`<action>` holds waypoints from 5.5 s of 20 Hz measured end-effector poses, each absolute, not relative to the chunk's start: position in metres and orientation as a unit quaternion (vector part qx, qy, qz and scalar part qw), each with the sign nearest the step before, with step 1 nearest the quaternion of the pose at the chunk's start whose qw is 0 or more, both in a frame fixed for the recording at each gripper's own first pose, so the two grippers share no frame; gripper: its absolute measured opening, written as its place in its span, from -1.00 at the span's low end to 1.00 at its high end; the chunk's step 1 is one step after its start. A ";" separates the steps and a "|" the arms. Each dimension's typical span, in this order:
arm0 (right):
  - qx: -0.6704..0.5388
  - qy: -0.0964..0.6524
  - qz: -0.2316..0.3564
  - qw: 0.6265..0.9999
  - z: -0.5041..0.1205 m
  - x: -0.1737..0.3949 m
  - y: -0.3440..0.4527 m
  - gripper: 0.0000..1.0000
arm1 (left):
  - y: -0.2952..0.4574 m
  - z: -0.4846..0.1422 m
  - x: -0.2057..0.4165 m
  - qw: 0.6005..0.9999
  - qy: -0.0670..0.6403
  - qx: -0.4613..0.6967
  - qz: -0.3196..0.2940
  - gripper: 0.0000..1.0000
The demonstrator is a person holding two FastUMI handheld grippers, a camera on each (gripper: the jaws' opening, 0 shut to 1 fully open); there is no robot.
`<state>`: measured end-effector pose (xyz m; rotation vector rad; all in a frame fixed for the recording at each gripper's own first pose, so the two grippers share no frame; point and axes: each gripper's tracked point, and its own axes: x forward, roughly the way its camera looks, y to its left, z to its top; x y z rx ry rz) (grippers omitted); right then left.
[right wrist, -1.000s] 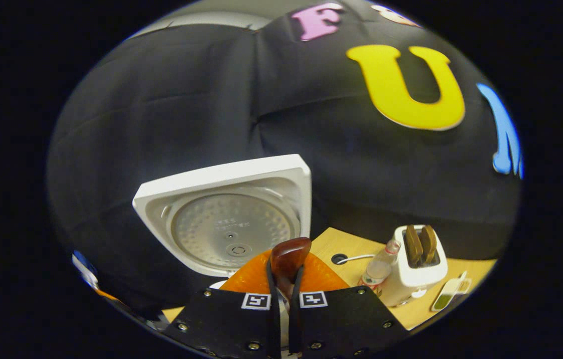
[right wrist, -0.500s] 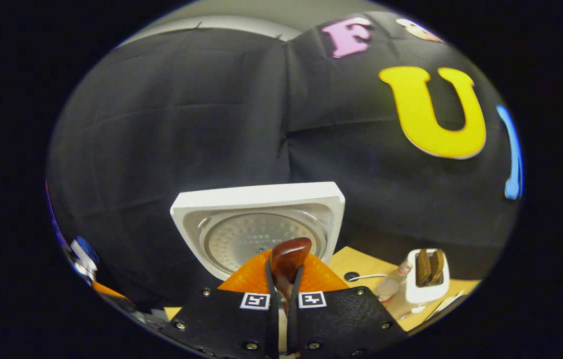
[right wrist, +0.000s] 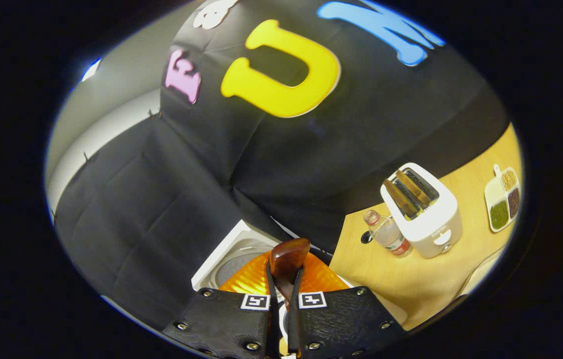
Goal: Close the left gripper, press the button to open the rice cooker; take a wooden spoon from the chopstick holder with the right hand, scoop a spoonful of rice and pour it into the rice cooker, then put the wooden spoon back into the chopstick holder.
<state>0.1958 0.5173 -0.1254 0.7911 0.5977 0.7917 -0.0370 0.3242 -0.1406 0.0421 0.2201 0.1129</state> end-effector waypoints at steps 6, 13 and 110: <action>0.442 0.273 0.310 0.797 -0.120 0.201 0.416 -0.87 | 0.290 -0.137 -0.031 0.993 0.111 0.028 0.033 0.89; 0.467 0.248 0.258 0.809 -0.123 0.188 0.311 -0.87 | 0.251 -0.140 -0.017 0.993 0.116 0.031 0.004 0.89; 0.031 0.093 0.034 0.995 -0.085 0.160 0.042 0.96 | 0.515 -0.004 0.240 0.879 0.122 0.007 0.460 0.93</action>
